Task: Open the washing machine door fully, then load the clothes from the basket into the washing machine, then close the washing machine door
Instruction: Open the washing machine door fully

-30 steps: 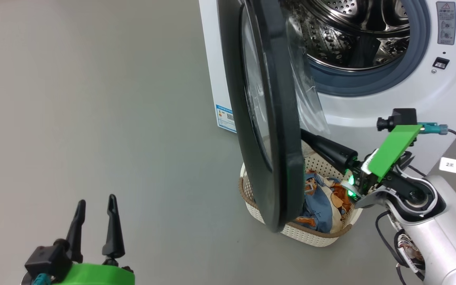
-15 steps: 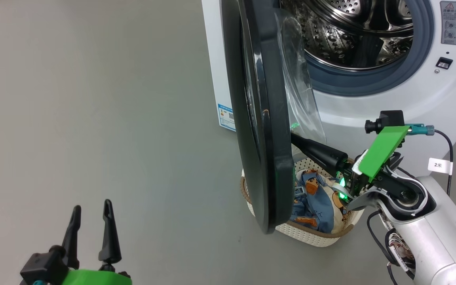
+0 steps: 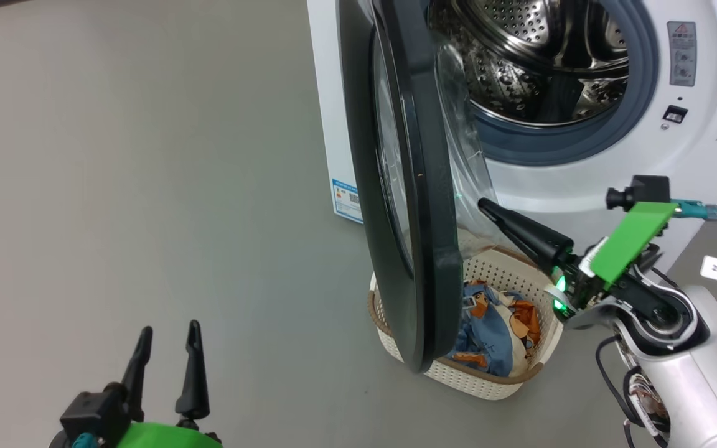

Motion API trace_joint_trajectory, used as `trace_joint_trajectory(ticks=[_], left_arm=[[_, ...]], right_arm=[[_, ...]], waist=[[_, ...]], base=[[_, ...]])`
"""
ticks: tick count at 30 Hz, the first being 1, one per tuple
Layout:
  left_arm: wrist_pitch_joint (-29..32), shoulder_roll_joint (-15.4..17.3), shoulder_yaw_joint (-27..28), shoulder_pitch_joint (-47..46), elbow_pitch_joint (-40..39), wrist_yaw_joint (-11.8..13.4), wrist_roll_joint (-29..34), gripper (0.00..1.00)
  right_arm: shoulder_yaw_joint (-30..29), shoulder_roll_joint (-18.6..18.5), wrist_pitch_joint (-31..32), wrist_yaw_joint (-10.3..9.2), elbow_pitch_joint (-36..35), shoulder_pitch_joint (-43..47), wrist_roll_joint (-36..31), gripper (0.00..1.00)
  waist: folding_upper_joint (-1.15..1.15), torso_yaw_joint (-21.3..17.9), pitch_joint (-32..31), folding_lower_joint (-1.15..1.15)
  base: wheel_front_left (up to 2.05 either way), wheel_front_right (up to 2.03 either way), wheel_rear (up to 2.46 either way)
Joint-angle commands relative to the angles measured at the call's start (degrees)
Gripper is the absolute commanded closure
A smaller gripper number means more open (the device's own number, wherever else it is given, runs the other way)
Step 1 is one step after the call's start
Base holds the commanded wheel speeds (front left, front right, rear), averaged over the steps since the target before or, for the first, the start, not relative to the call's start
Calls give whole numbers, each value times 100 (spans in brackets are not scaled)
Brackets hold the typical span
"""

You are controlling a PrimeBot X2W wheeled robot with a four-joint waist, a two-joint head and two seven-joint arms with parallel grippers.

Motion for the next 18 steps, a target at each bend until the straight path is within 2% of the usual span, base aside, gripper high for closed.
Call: trace_joint_trajectory(ticks=[1, 3, 4, 6, 7, 8, 18], left_arm=[[32, 122, 114, -275, -51, -40, 39, 0], [42, 135, 94, -302, -19, -46, 36, 0], [40, 139, 91, -312, -10, -46, 31, 0], [36, 150, 85, -332, 1, -47, 23, 0], [36, 150, 85, -332, 1, -47, 23, 0], [34, 157, 84, -340, 4, -47, 19, 0], [14, 248, 118, -367, -1, -11, -27, 0]], right_arm=[[-27, -53, -86, 35, -290, 64, -66, 58], [-65, -73, -130, 35, -424, 148, -103, 51], [-74, -86, -143, 35, -479, 179, -127, 34], [-78, -121, -172, 35, -577, 232, -191, 10], [-78, -121, -172, 35, -577, 232, -191, 10], [-78, -135, -192, 35, -622, 253, -224, 1], [131, -416, -831, 35, -1231, 431, -936, 0]], waist=[[0, -62, -83, 0], [0, -166, -96, 0], [0, -228, -101, 0], [0, -355, -114, 0], [0, -355, -114, 0], [0, -422, -122, 0], [0, -1168, -234, 0]], base=[[0, 0, 0], [0, 0, 0], [0, 0, 0], [0, 0, 0], [0, 0, 0], [0, 0, 0], [0, 0, 0]])
